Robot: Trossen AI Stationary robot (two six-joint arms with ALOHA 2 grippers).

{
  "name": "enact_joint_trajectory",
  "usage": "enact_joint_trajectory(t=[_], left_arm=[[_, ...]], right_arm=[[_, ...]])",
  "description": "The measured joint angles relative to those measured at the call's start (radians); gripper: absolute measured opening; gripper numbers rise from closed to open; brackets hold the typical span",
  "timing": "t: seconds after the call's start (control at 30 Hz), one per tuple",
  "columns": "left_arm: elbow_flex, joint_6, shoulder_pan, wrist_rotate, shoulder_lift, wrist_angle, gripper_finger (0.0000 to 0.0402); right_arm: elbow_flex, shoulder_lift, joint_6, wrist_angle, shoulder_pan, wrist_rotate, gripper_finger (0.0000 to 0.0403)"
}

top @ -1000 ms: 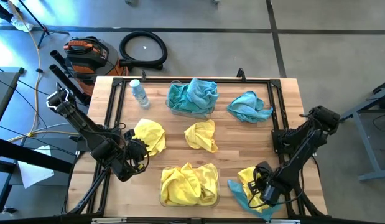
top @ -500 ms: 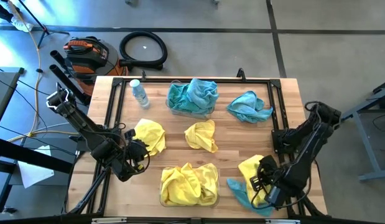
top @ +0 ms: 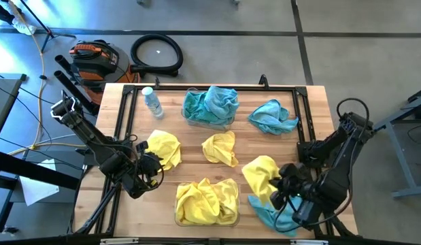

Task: Sort microfiber towel by color & place in baskets
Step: Put the yellow towel into the bottom transparent bin

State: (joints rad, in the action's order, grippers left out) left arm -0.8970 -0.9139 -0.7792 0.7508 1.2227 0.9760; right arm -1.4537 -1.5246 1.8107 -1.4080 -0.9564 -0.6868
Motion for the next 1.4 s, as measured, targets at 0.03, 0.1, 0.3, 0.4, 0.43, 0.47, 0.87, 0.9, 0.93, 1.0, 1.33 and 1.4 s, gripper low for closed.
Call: enact_joint_trajectory(t=[0.03, 0.1, 0.3, 0.4, 0.43, 0.47, 0.87, 0.9, 0.93, 1.0, 1.33, 1.4], left_arm=[[0.0, 0.001, 0.0, 0.002, 0.0, 0.0, 0.0097], [0.006, 0.01, 0.0, 0.011, 0.0, -0.01, 0.0097], [0.103, 0.002, 0.0, 0.011, 0.0, -0.093, 0.0097], [0.149, 0.001, 0.0, -0.001, 0.001, -0.149, 0.0097], [0.158, 0.002, 0.0, -0.001, 0.0, -0.167, 0.0097], [0.166, 0.004, 0.0, -0.003, 0.0, -0.186, 0.0097], [0.198, 0.054, 0.024, -0.037, 0.0, -0.246, 0.0097], [0.198, 0.054, 0.028, -0.038, 0.0, -0.246, 0.0097], [0.198, 0.054, 0.03, -0.038, 0.0, -0.246, 0.0097], [0.198, 0.054, 0.034, -0.038, 0.0, -0.246, 0.0097], [0.198, 0.054, 0.04, -0.034, 0.0, -0.248, 0.0097], [0.198, 0.052, 0.04, -0.034, 0.0, -0.25, 0.0097]], right_arm=[[-0.012, 0.0, -0.055, 0.023, 0.013, -0.022, 0.0001], [-0.031, 0.0, -0.176, 0.085, 0.042, -0.059, 0.0001], [-0.04, -0.002, -0.655, 0.425, 0.159, -0.059, 0.0001], [-0.04, -0.013, -0.873, 0.594, 0.218, 0.011, 0.0], [-0.04, -0.02, -0.938, 0.646, 0.241, 0.038, 0.0], [-0.04, -0.028, -0.997, 0.694, 0.259, 0.063, 0.0], [-0.04, -0.233, -1.217, 0.866, 0.426, 0.369, 0.0], [-0.04, -0.253, -1.218, 0.875, 0.434, 0.393, 0.0], [-0.04, -0.273, -1.221, 0.885, 0.441, 0.419, 0.0], [-0.04, -0.313, -1.238, 0.902, 0.452, 0.45, 0.0], [-0.04, -0.489, -1.324, 0.992, 0.488, 0.525, 0.0], [-0.04, -0.52, -1.34, 1.013, 0.492, 0.537, 0.0]])
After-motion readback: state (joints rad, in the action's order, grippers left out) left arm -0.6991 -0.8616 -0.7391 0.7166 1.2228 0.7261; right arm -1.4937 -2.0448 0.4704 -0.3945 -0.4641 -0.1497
